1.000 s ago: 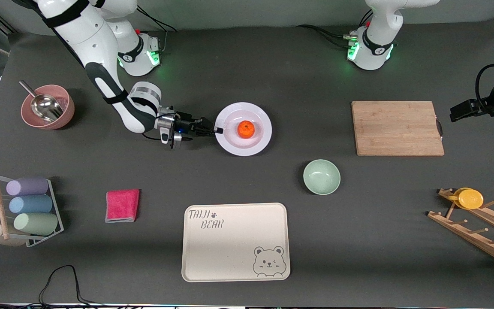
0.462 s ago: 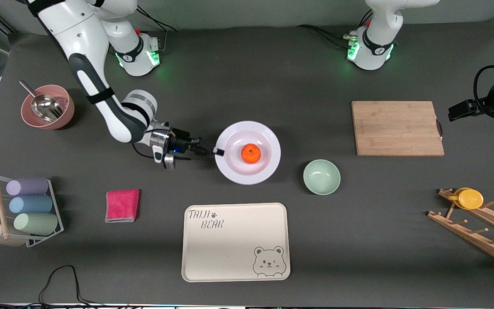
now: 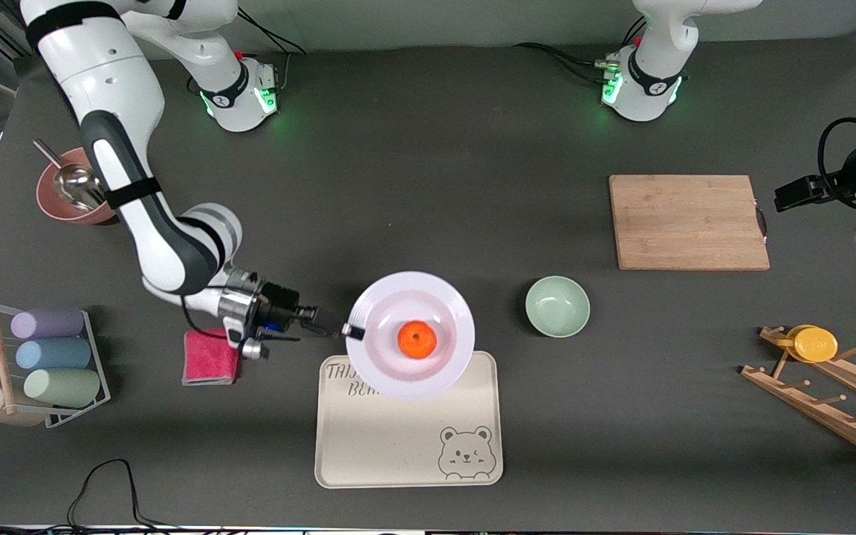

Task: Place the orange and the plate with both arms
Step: 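Slide the plate with the right gripper onto the bear tray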

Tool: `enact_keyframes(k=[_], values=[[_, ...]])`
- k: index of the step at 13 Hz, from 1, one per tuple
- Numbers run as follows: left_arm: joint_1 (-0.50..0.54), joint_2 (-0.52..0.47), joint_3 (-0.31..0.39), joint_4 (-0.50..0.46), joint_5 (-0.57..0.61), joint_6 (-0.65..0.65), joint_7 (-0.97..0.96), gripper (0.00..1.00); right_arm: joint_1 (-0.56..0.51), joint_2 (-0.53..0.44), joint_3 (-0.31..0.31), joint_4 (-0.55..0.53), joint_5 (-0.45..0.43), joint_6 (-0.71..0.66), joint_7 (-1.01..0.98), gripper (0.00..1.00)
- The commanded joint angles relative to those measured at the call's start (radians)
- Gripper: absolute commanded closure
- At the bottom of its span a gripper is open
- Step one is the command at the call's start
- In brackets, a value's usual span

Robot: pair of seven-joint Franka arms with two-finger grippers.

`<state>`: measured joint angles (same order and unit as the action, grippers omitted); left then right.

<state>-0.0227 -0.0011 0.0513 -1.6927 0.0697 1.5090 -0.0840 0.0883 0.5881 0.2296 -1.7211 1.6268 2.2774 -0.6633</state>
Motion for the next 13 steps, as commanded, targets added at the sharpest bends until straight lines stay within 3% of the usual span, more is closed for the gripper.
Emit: enact_keyframes(k=[1, 3, 5, 8, 13], values=[[-0.019, 0.001, 0.012, 0.005, 0.007, -0.006, 0.012, 0.00, 0.007, 0.162, -0.012, 0.278, -0.158, 0.001, 0.202, 1.00], [-0.019, 0.003, 0.012, 0.007, 0.007, -0.004, 0.012, 0.00, 0.007, 0.275, -0.045, 0.450, -0.270, -0.001, 0.327, 1.00], [-0.019, 0.003, 0.012, 0.007, 0.007, -0.004, 0.012, 0.00, 0.011, 0.405, -0.049, 0.617, -0.303, 0.001, 0.358, 1.00], [-0.019, 0.003, 0.012, 0.007, 0.005, -0.006, 0.012, 0.00, 0.013, 0.562, -0.050, 0.783, -0.360, 0.028, 0.350, 1.00], [-0.019, 0.004, 0.012, 0.005, 0.005, -0.004, 0.010, 0.00, 0.022, 0.634, -0.047, 0.801, -0.427, 0.070, 0.323, 1.00]])
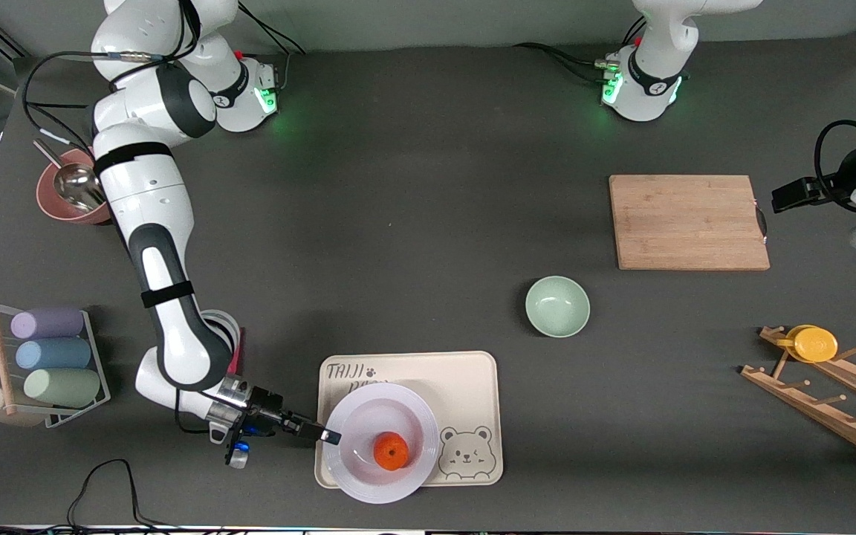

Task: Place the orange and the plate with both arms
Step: 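Release the plate rim with the right gripper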

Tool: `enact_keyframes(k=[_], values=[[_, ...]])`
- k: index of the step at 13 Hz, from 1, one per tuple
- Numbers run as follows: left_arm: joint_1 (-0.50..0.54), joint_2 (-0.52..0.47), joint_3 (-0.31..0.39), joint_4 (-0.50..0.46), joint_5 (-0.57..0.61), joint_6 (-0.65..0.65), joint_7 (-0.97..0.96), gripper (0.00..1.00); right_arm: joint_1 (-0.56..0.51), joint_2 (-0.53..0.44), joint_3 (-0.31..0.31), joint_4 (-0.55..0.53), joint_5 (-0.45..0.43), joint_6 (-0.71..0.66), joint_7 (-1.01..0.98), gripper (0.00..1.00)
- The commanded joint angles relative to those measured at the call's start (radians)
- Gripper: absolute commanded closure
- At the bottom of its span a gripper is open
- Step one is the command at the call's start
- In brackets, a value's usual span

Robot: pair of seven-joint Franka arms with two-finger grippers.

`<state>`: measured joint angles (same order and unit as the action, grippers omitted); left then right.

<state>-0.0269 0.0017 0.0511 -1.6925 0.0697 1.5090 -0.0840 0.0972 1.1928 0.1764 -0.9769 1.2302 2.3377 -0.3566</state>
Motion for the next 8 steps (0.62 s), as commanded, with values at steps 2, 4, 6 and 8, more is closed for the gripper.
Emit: enact_keyframes(k=[2, 4, 6, 8], values=[[-0.015, 0.001, 0.012, 0.005, 0.005, -0.004, 0.010, 0.00, 0.028, 0.031, 0.006, 0.055, -0.032, 0.031, 0.015, 1.00], [-0.013, 0.003, 0.012, 0.007, 0.005, -0.004, 0.010, 0.00, 0.033, 0.031, 0.006, 0.041, -0.032, 0.032, 0.015, 1.00], [-0.013, 0.006, 0.012, 0.007, 0.005, -0.004, 0.010, 0.00, 0.036, 0.033, 0.009, 0.037, -0.032, 0.049, 0.015, 1.00], [-0.013, 0.006, 0.012, 0.007, 0.005, -0.006, 0.010, 0.00, 0.052, 0.033, 0.014, 0.024, -0.032, 0.074, 0.016, 1.00]])
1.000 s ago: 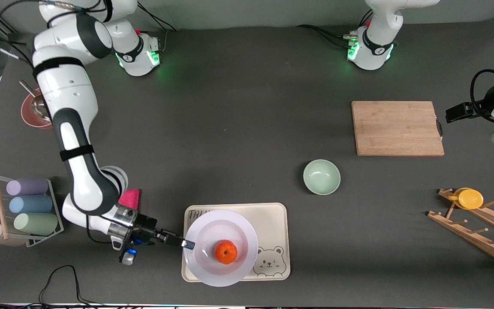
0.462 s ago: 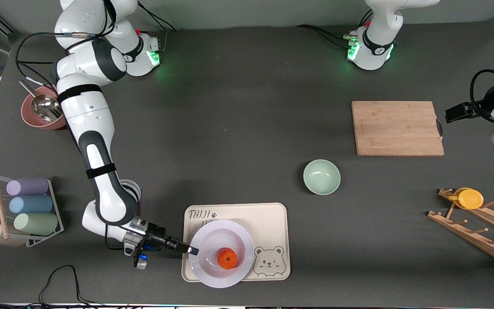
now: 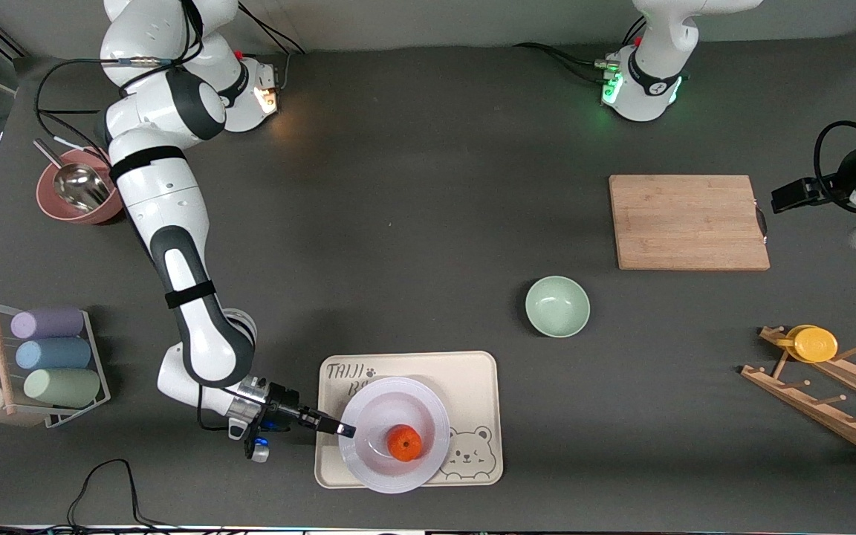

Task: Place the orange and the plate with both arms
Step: 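Release the plate rim with the right gripper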

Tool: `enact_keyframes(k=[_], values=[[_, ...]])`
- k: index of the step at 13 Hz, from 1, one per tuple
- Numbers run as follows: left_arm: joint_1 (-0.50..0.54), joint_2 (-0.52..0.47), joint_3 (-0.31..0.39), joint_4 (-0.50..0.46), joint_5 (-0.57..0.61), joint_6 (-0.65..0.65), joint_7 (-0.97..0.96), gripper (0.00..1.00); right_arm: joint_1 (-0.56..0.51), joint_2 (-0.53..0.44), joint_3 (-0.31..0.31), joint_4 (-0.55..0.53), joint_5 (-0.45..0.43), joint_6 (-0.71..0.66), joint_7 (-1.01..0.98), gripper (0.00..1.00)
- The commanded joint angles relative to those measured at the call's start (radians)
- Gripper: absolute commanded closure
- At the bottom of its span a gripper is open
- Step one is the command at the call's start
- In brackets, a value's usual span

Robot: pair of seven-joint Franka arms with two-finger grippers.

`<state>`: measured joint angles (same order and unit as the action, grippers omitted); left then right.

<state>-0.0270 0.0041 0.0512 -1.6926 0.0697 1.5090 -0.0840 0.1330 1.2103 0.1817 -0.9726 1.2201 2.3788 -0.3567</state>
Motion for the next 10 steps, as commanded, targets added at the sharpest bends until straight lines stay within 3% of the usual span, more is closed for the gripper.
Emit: enact_keyframes(k=[1, 5, 6, 7, 8, 10], values=[[-0.013, 0.004, 0.012, 0.007, 0.005, -0.006, 0.010, 0.00, 0.016, 0.014, 0.010, 0.017, -0.020, 0.034, 0.015, 1.00], [-0.013, 0.005, 0.012, 0.007, 0.005, -0.006, 0.010, 0.00, 0.026, 0.015, 0.012, 0.009, -0.022, 0.054, 0.010, 0.99], [-0.014, 0.004, 0.012, 0.007, 0.005, -0.006, 0.010, 0.00, 0.026, 0.015, 0.015, -0.004, -0.022, 0.063, 0.008, 0.70], [-0.014, 0.005, 0.012, 0.005, 0.005, -0.006, 0.010, 0.00, 0.028, 0.014, 0.016, -0.008, -0.022, 0.069, 0.010, 0.20], [-0.016, 0.005, 0.012, 0.005, 0.005, -0.006, 0.010, 0.00, 0.030, 0.012, 0.016, -0.009, -0.025, 0.077, 0.010, 0.00], [-0.016, 0.005, 0.012, 0.005, 0.005, -0.006, 0.010, 0.00, 0.030, 0.000, 0.019, -0.011, -0.040, 0.102, 0.018, 0.00]])
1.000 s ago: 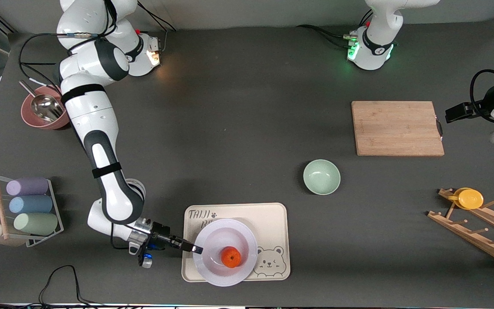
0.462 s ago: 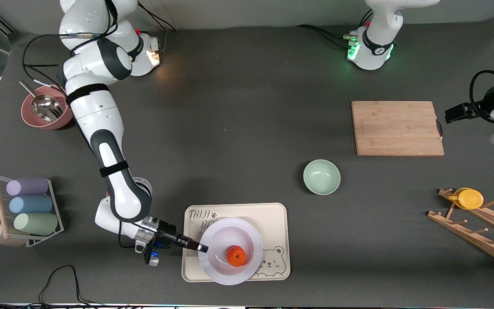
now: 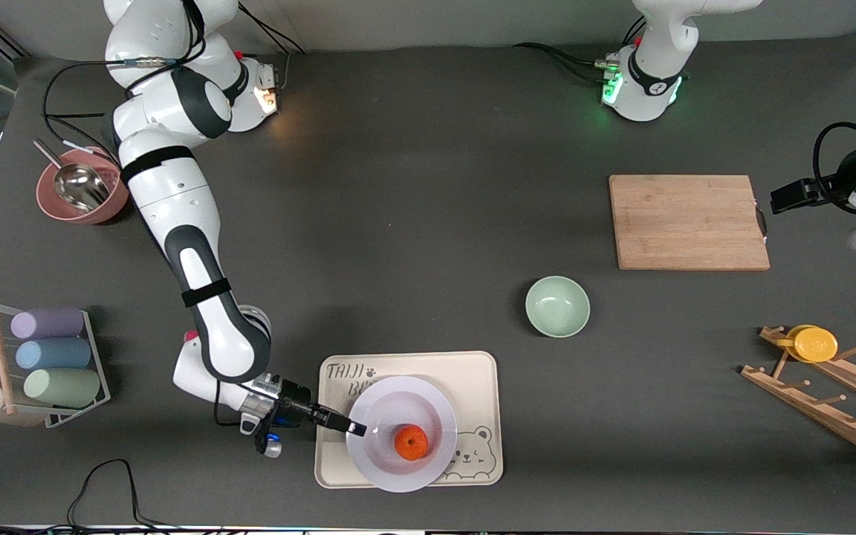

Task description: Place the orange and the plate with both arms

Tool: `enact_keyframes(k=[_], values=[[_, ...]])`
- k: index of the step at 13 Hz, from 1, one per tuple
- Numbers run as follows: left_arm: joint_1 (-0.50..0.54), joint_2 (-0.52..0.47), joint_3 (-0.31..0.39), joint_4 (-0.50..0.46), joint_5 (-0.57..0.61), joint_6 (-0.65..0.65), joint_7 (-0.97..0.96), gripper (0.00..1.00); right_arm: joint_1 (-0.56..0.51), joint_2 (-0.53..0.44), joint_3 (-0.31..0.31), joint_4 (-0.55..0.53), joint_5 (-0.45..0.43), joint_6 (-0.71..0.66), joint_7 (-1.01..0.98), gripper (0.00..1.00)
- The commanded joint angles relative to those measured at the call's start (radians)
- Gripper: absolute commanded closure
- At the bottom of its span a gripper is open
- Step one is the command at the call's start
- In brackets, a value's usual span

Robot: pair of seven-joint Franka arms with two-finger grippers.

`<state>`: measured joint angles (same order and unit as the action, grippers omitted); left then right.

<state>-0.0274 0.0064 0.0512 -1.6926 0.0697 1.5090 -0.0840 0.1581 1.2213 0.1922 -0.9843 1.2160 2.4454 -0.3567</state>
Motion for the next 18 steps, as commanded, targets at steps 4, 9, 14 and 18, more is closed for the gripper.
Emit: enact_keyframes(k=[4, 9, 14, 18], values=[[-0.025, 0.003, 0.004, 0.005, -0.001, -0.004, -0.003, 0.00, 0.006, -0.046, 0.007, 0.012, -0.454, 0.070, 0.227, 0.00], [-0.052, 0.026, 0.004, 0.018, -0.051, 0.025, -0.022, 0.00, 0.004, -0.164, -0.002, 0.012, -0.785, -0.027, 0.493, 0.00], [-0.241, 0.173, 0.004, 0.108, -0.093, 0.111, -0.288, 0.00, 0.004, -0.463, -0.181, -0.156, -0.866, -0.397, 0.515, 0.00], [-0.367, 0.423, 0.003, 0.368, -0.094, 0.123, -0.459, 0.00, -0.002, -0.790, -0.252, -0.492, -1.050, -0.436, 0.519, 0.00]])
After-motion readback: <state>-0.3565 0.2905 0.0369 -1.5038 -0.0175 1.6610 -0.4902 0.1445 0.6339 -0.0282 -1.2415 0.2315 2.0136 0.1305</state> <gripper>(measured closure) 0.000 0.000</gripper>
